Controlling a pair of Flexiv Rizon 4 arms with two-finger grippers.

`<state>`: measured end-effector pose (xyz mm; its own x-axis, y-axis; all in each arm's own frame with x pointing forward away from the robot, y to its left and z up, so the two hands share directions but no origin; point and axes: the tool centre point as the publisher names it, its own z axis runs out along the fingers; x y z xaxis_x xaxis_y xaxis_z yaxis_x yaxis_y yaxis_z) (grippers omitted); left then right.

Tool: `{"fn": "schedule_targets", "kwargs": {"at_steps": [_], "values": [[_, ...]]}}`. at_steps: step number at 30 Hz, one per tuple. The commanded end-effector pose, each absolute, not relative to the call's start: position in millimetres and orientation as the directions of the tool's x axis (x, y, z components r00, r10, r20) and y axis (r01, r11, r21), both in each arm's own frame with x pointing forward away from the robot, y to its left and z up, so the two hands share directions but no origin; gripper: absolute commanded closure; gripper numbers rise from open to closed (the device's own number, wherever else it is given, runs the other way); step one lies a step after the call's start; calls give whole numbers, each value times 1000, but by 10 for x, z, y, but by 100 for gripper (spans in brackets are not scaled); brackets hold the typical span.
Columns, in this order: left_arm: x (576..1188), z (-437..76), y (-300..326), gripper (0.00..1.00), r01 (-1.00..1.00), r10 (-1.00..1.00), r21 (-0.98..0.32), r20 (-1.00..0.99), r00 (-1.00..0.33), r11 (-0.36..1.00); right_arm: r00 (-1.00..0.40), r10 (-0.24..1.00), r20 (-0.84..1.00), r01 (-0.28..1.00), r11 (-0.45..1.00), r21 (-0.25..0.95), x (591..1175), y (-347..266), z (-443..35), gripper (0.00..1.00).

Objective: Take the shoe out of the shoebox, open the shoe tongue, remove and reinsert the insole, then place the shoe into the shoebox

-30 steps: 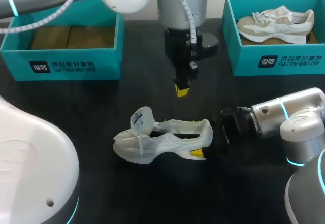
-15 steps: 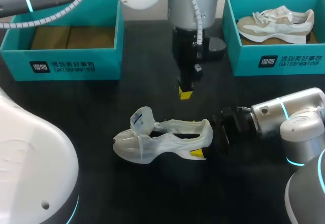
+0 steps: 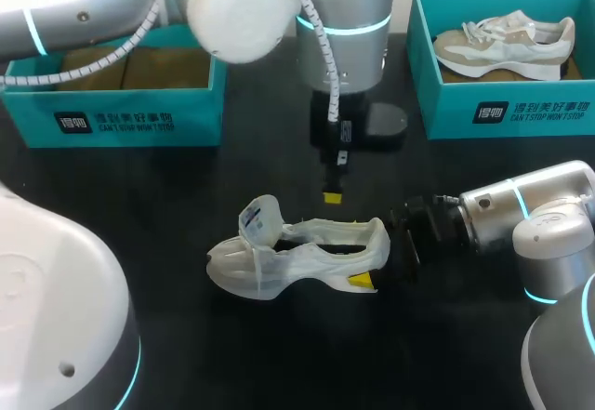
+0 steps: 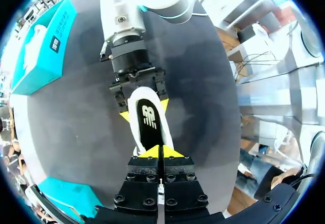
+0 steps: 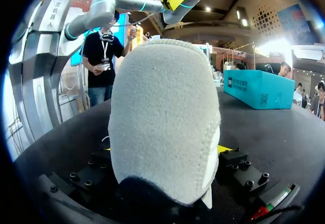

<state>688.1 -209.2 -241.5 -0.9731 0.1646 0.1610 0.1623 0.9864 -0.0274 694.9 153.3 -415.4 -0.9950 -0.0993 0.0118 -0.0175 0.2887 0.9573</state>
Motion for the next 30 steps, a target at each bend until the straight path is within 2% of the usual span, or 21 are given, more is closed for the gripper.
{"fn": "schedule_targets", "kwargs": {"at_steps": [1, 6, 16, 30], "values": [[6876, -2408, -2068, 100, 163, 166, -31, 157, -974, 986, -995, -99, 13, -16, 292, 956, 6936, 1537, -4174, 100], [6912, -2600, -2134, 100, 225, 226, -24, 157, -961, 974, -995, -99, 13, -16, 292, 956, 6936, 1537, -4174, 100], [6935, -3042, -2066, 100, 153, 168, -82, 218, -961, 985, -995, -99, 13, -16, 292, 956, 6936, 1537, -4174, 100], [6841, -3479, -2060, 100, 123, 136, -81, 186, -973, 989, -995, -99, 13, -16, 292, 956, 6936, 1537, -4174, 100]]}}
